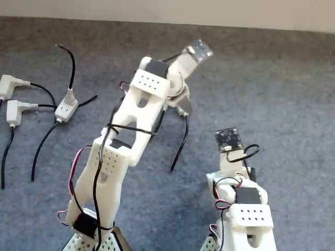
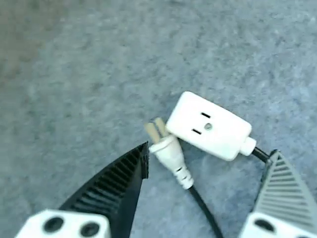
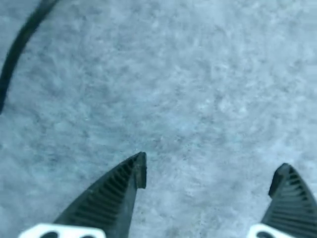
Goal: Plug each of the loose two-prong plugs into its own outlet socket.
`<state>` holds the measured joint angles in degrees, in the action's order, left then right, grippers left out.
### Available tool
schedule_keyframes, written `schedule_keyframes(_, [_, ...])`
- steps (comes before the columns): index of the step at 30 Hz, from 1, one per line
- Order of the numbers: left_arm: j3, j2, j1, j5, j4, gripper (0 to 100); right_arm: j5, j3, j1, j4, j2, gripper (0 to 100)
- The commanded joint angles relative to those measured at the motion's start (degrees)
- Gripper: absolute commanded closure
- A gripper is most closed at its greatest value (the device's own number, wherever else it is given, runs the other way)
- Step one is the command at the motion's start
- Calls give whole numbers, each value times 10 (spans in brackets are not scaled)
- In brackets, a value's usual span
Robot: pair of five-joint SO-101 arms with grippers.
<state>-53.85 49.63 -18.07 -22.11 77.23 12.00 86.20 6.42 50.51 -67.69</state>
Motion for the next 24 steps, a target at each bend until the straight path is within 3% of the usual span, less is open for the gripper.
schedule_keyframes(1, [-27, 19, -33, 3, -11, 643, -8, -7, -25, -8, -10, 623])
schedule_keyframes(10, [-32, 82, -53, 3, -12, 643, -7, -7, -22, -8, -11, 623])
schedule_keyframes(24, [-32, 95, 41, 2, 33, 643, -5, -7, -22, -8, -11, 623])
